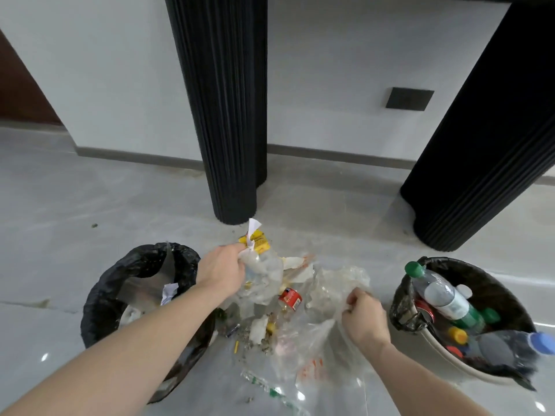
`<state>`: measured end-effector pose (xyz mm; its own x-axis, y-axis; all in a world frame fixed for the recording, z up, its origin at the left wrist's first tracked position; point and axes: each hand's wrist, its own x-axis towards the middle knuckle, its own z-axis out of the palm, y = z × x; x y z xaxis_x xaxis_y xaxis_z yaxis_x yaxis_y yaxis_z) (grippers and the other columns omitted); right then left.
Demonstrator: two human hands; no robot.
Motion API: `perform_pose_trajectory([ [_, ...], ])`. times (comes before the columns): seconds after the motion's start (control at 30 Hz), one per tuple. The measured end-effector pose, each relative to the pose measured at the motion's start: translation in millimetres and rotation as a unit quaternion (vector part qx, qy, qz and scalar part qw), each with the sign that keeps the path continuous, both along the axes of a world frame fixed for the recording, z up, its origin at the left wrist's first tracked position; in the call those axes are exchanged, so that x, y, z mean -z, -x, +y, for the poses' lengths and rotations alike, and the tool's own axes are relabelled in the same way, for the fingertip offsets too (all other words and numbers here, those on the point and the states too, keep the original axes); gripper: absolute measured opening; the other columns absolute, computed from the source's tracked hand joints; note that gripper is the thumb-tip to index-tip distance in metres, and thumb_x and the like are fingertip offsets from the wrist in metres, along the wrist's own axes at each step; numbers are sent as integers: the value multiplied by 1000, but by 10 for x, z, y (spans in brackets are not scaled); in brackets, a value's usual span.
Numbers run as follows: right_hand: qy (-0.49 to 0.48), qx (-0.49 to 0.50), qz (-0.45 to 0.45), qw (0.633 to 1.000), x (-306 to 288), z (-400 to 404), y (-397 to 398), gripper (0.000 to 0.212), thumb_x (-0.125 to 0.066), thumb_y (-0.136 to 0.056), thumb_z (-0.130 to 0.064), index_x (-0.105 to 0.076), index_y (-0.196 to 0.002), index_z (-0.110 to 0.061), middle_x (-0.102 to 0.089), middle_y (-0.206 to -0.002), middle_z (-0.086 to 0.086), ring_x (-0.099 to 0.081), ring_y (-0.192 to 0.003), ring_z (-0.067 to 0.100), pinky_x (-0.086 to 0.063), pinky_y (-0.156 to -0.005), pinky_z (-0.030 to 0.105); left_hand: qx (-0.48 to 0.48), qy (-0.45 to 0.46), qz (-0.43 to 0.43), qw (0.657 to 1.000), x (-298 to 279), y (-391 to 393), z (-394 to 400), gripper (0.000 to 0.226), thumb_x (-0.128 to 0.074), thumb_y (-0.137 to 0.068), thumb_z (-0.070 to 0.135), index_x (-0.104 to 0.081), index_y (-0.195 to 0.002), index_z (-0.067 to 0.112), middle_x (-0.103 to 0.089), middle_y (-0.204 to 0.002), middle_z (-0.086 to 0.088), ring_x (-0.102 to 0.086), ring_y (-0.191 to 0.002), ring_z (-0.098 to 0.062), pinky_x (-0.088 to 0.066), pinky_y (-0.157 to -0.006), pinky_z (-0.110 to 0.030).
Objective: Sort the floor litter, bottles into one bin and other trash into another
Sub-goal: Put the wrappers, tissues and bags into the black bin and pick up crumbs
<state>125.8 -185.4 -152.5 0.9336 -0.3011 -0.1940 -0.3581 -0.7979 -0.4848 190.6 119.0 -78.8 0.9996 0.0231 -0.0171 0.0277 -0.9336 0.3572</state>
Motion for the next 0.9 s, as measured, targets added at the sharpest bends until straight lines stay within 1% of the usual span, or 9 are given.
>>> perform_pose_trajectory([
  [0.1, 9, -23, -45, 999, -275, 50, 96, 26, -51, -79, -1, -56, -87, -25, -58, -90, -8, -58, -79, 19, -45, -70, 31, -9, 28, -14, 999, -359, 128, 49, 21, -53, -94, 18, -68, -104, 29, -58, -73, 7, -53, -71, -22, -30, -50, -31],
  [0.2, 22, -46, -88, 995, -551, 126, 162, 25, -54, -81, -3, -56, -90, -26, -56, -93, -10, -58, -81, 17, -49, -74, 33, 0, 39, -29, 999, -701, 239, 179, 20, -54, -93, 18, -63, -89, 35, -59, -73, 7, -53, -70, -22, -27, -48, -29],
  [0.27, 25, -55, -109, 992, -707, 178, 176, 24, -56, -82, -5, -56, -90, -27, -57, -96, -11, -58, -82, 16, -50, -75, 33, 4, 36, -44, 998, -888, 289, 310, 31, -54, -93, 17, -50, -71, 39, -59, -70, 7, -54, -69, -23, -27, -48, -30],
  [0.33, 21, -58, -122, 991, -840, 235, 189, 22, -57, -83, -8, -56, -90, -28, -57, -99, -11, -59, -83, 16, -52, -77, 34, -2, 25, -53, 998, -1026, 340, 462, 38, -54, -91, 15, -42, -63, 37, -57, -66, 6, -54, -68, -26, -27, -48, -31],
  [0.53, -26, -72, -140, 987, -1119, 427, 209, 21, -60, -81, -9, -56, -86, -29, -61, -100, -9, -60, -80, 16, -51, -76, 33, -31, 10, -72, 997, -1124, 476, 935, 26, -59, -87, 15, -54, -67, 30, -60, -61, 7, -59, -64, -24, -47, -53, -36],
  [0.63, -32, -92, -148, 984, -1192, 523, 221, 23, -60, -82, -9, -55, -84, -31, -61, -97, -11, -59, -78, 11, -45, -70, 28, -48, 15, -84, 995, -1103, 523, 1099, 25, -59, -88, 17, -55, -67, 30, -61, -62, 8, -59, -62, -20, -46, -50, -34],
  [0.7, -40, -98, -160, 981, -1241, 578, 219, 23, -62, -81, -8, -55, -84, -30, -62, -93, -12, -58, -77, 6, -42, -67, 24, -68, 15, -86, 994, -1052, 539, 1210, 28, -59, -87, 17, -53, -65, 33, -60, -62, 9, -59, -64, -22, -39, -48, -31],
  [0.8, -54, -98, -176, 978, -1341, 668, 211, 21, -63, -81, -8, -59, -84, -28, -62, -83, -13, -59, -75, 6, -48, -68, 29, -88, 7, -68, 994, -931, 555, 1373, 33, -59, -84, 16, -50, -62, 37, -59, -63, 10, -60, -69, -27, -34, -51, -30],
  [0.9, -64, -92, -182, 977, -1421, 768, 178, 19, -65, -81, -8, -61, -83, -26, -63, -79, -13, -60, -75, 7, -52, -69, 30, -89, -10, -21, 996, -799, 560, 1477, 25, -58, -86, 13, -58, -67, 31, -60, -67, 9, -62, -74, -26, -34, -52, -29],
])
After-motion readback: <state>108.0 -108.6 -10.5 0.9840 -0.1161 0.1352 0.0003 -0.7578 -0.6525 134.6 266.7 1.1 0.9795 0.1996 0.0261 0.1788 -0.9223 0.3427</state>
